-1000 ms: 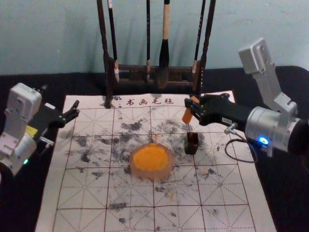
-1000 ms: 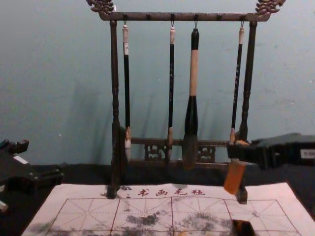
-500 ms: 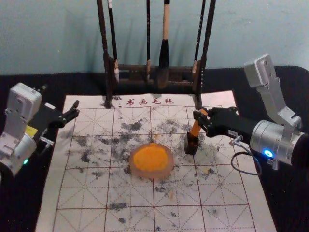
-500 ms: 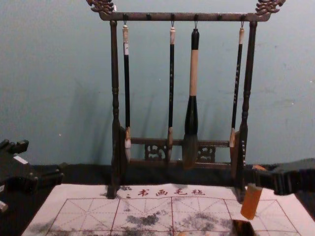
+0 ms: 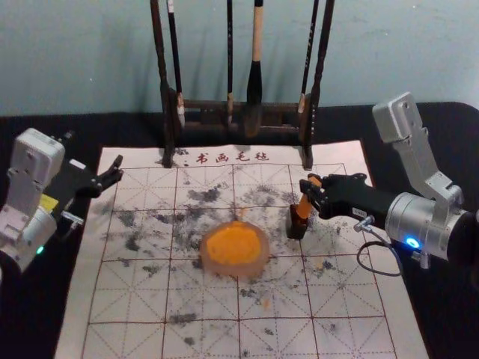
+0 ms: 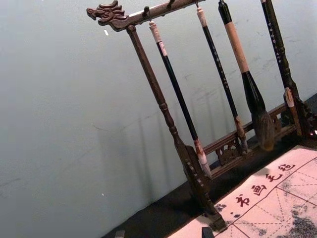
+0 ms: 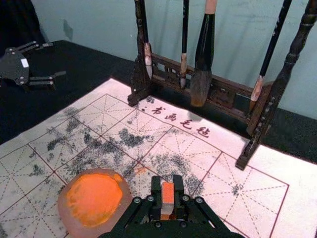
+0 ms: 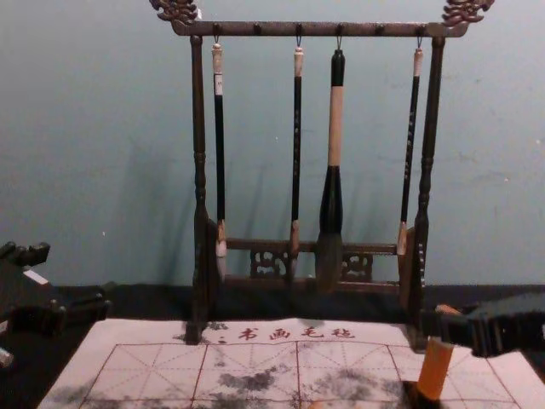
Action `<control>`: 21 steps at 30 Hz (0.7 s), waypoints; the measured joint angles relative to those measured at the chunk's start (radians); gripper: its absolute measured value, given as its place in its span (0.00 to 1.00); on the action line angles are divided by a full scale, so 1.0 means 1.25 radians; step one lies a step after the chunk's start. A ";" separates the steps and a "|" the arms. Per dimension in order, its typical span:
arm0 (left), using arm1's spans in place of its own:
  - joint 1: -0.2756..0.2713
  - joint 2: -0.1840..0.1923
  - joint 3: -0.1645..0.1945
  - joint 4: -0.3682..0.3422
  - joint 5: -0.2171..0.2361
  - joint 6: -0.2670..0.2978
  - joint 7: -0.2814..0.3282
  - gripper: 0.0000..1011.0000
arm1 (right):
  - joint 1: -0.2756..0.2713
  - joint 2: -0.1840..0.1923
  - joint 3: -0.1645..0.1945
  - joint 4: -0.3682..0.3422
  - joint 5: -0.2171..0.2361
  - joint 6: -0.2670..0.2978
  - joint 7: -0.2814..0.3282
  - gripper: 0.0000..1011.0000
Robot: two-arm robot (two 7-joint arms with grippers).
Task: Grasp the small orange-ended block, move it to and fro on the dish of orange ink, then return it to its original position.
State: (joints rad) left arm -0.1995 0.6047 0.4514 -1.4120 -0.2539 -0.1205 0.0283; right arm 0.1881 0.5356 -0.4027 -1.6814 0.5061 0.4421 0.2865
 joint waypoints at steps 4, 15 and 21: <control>0.000 0.000 0.000 0.000 0.000 0.000 0.000 0.99 | 0.003 -0.006 -0.001 0.007 -0.004 0.006 0.000 0.12; 0.000 0.000 0.000 0.000 0.000 0.000 0.000 0.99 | 0.011 -0.020 -0.005 0.023 -0.012 0.017 0.006 0.12; 0.000 0.000 0.000 0.000 0.000 0.000 0.000 0.99 | 0.013 -0.024 -0.009 0.033 -0.020 0.020 0.008 0.12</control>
State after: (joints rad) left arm -0.1995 0.6047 0.4514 -1.4120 -0.2539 -0.1205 0.0283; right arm 0.2040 0.5059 -0.4134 -1.6398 0.4817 0.4667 0.2965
